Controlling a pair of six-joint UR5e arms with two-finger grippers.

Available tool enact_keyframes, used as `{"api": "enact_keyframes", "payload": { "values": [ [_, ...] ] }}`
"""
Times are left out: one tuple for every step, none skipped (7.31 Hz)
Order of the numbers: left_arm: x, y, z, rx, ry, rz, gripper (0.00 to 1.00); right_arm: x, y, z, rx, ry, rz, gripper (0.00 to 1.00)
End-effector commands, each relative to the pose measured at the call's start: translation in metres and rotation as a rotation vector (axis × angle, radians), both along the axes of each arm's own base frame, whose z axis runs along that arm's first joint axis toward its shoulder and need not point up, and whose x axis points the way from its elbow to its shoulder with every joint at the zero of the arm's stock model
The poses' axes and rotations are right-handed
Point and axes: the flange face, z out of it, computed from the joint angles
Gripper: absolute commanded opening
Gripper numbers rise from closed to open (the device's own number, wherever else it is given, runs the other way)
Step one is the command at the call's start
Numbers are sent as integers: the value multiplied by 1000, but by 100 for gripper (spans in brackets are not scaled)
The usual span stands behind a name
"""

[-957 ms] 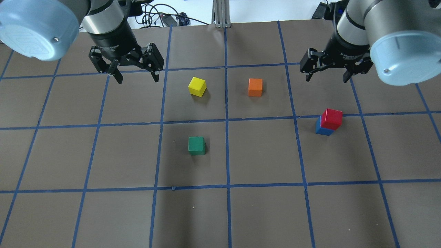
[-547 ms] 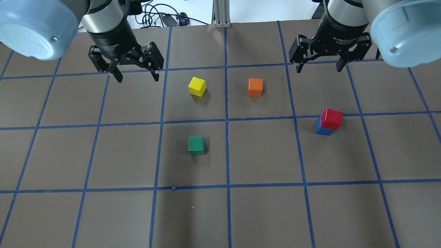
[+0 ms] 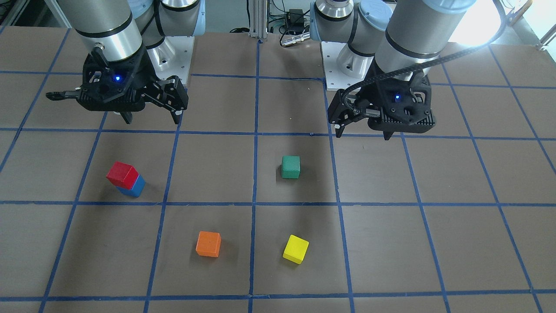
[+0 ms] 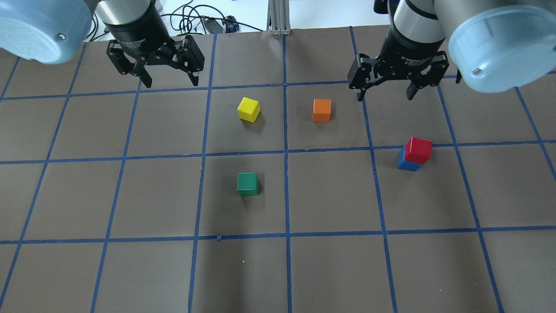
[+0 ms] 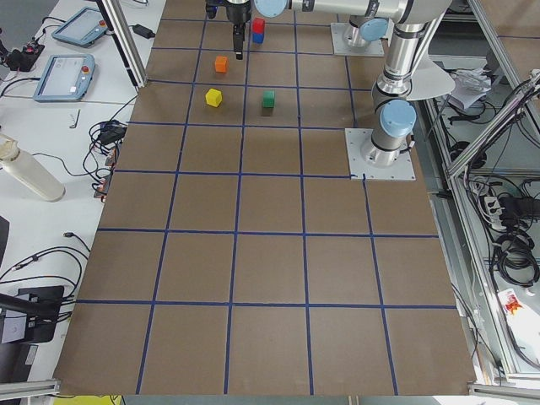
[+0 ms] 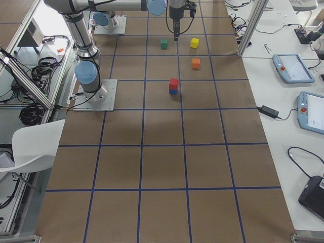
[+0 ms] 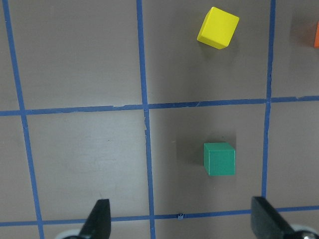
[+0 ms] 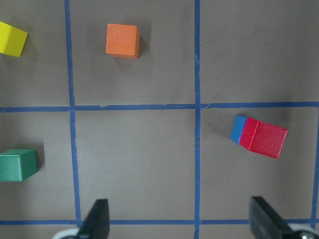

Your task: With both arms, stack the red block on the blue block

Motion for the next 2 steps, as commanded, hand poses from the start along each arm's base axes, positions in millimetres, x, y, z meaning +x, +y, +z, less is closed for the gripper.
{"api": "enact_keyframes", "payload": {
  "values": [
    [0,6,-4,14,-1,-1,100,2,0,1,2,-3,-5,100],
    [0,7,-6,16,-1,-2,100,0,-2,4,-6,-3,-8,100]
  ]
}}
